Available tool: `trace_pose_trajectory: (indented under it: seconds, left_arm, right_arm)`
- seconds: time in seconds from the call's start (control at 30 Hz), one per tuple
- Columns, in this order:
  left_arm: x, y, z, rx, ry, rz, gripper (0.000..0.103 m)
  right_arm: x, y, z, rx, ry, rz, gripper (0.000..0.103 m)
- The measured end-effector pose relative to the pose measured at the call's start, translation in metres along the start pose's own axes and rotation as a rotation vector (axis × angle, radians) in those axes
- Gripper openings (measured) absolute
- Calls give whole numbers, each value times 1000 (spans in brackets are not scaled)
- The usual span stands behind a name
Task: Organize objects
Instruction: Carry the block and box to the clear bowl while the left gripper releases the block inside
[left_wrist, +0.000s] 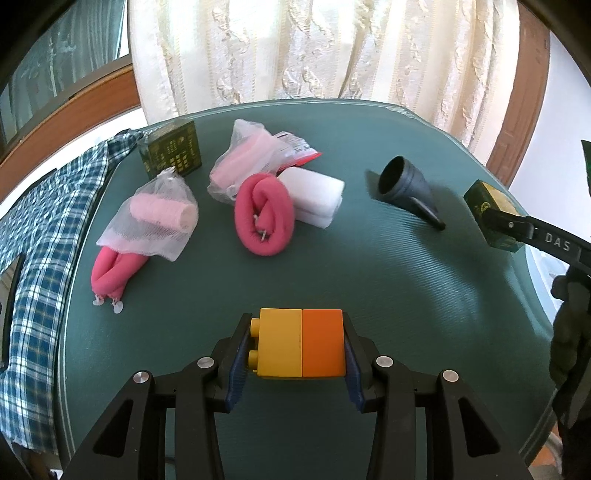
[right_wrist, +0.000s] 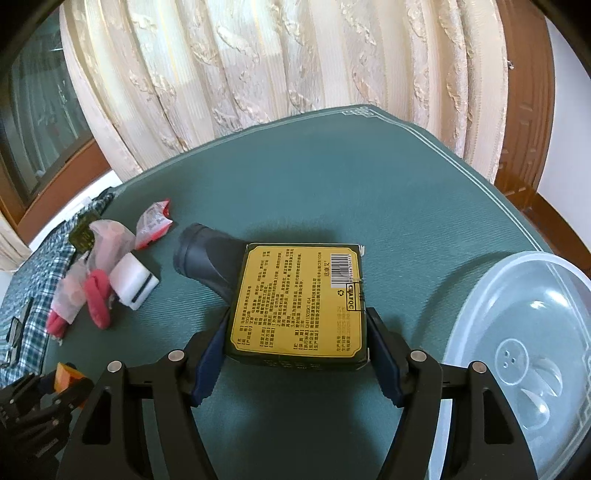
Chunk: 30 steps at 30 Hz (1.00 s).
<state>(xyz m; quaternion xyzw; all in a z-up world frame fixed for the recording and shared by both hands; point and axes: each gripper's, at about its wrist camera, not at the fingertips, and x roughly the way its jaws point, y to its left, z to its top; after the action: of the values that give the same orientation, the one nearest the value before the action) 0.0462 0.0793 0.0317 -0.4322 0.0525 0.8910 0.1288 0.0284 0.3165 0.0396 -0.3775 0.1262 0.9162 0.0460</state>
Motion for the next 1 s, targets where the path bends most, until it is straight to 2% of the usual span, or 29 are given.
trace_pose_trajectory:
  seconds: [0.2,0.43,0.87,1.0]
  left_arm:
    - [-4,-13,5,28,-13,-4,46]
    - [-9,-34,13,69,-28,-13,46]
    - [-12,-99,27,180,-51,-72,46]
    - [-11,-124,34,214,-53,-115,46]
  right_arm:
    - [-20,-8,-1,14,-38,11,70]
    - [-45,-41,-6,64,-65,-19,70]
    - [-83,-131,-21,178,-96,-163,70]
    - [-91,-155,-26,200,-99,-199,70]
